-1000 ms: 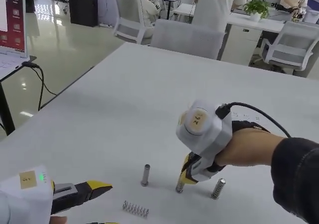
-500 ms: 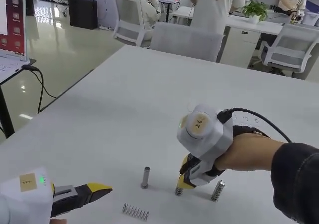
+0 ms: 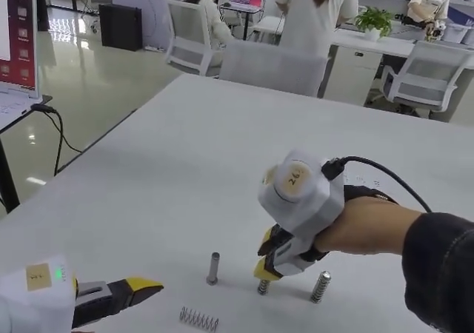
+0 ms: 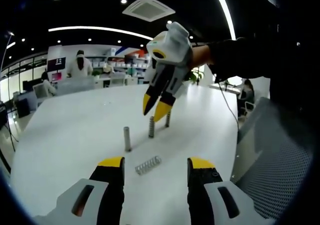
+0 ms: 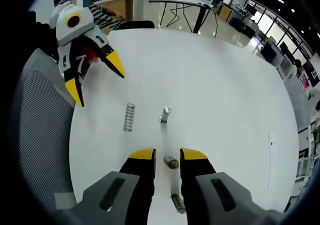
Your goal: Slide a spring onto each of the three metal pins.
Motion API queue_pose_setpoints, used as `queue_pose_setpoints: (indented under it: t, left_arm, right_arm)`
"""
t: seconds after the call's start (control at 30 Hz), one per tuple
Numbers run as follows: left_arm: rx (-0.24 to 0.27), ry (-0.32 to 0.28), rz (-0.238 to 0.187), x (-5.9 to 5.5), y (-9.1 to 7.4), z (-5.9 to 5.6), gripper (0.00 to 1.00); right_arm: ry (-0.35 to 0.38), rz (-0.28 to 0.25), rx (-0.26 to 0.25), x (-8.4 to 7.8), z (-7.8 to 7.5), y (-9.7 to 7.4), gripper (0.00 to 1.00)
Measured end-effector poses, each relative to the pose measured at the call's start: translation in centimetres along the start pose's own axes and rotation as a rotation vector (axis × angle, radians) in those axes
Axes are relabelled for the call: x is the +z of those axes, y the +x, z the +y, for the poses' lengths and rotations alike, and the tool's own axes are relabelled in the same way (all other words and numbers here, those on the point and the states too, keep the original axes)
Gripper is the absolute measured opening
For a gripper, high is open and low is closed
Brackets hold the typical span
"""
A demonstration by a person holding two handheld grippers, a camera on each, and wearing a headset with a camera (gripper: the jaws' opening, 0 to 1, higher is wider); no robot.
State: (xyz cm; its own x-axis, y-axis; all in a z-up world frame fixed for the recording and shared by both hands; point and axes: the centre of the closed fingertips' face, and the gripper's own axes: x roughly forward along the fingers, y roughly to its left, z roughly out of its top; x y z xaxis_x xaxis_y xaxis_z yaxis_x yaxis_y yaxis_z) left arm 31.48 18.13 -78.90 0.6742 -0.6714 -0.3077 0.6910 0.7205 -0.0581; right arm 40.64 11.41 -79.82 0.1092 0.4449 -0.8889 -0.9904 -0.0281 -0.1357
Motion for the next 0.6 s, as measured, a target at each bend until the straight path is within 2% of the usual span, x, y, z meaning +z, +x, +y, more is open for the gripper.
queue_pose_setpoints:
  t: [0.6]
  left_arm:
    - [0.008,0.014,0.006,0.0,-0.5,-0.1,0.44]
  right_arm:
    - [-0.025,-0.033,0.043,2.1,3.6,0.6,0.17]
